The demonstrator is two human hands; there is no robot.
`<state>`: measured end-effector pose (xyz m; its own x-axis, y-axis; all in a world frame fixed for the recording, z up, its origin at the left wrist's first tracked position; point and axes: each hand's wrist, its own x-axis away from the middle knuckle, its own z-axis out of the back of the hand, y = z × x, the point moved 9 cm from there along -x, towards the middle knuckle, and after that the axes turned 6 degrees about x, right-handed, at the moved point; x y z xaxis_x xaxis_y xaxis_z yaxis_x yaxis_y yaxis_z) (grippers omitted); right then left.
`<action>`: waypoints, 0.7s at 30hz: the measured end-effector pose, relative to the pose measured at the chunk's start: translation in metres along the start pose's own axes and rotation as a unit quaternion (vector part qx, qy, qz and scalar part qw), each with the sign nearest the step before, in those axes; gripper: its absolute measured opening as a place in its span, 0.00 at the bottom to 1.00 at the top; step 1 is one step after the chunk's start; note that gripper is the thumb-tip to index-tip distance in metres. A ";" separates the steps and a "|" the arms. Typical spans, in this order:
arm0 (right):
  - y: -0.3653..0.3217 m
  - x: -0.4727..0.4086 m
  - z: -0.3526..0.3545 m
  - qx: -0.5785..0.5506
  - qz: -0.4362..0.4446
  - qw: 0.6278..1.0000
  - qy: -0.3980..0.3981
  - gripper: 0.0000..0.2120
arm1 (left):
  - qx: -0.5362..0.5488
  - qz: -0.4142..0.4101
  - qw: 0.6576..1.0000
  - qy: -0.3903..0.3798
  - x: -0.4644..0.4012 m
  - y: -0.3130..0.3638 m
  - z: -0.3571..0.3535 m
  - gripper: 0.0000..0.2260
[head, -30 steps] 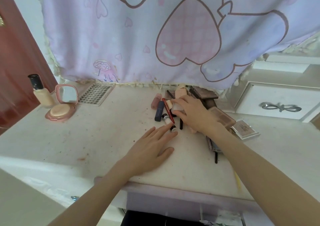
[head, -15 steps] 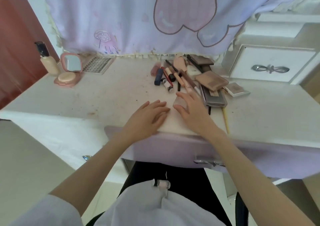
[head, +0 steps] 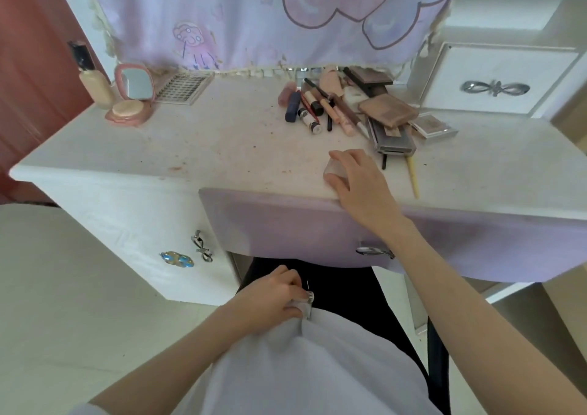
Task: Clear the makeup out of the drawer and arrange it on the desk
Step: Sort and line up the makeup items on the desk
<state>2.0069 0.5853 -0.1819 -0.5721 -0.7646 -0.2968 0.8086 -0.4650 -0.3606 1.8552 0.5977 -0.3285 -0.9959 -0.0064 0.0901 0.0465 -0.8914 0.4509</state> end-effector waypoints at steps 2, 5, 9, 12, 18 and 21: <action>0.000 0.000 -0.001 0.000 0.000 1.000 0.006 0.20 | -0.025 0.014 1.000 -0.009 -0.008 -0.003 0.001 0.15; 0.000 -0.001 -0.001 -0.007 0.000 1.000 0.003 0.19 | -0.059 0.013 0.997 -0.045 -0.015 -0.007 -0.003 0.13; 0.005 -0.007 0.005 -0.110 -0.015 0.994 -0.009 0.19 | 0.016 -0.040 0.999 0.011 -0.014 0.016 0.029 0.13; 0.011 -0.017 0.012 -0.202 -0.041 0.978 -0.005 0.18 | 0.109 -0.068 0.988 0.086 -0.011 0.040 0.090 0.12; 0.020 -0.048 0.024 -0.287 -0.078 0.954 0.046 0.14 | 0.175 0.022 0.926 0.335 -0.017 0.000 0.217 0.11; 0.023 -0.064 0.029 -0.301 -0.089 0.947 0.072 0.14 | 0.127 0.129 0.898 0.401 -0.042 -0.046 0.248 0.11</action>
<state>2.0663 0.6105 -0.1461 -0.7398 -0.6093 -0.2854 0.4975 -0.2099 -0.8417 1.9140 0.7518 -0.1330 -0.6809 -0.6124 -0.4018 0.1984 -0.6822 0.7037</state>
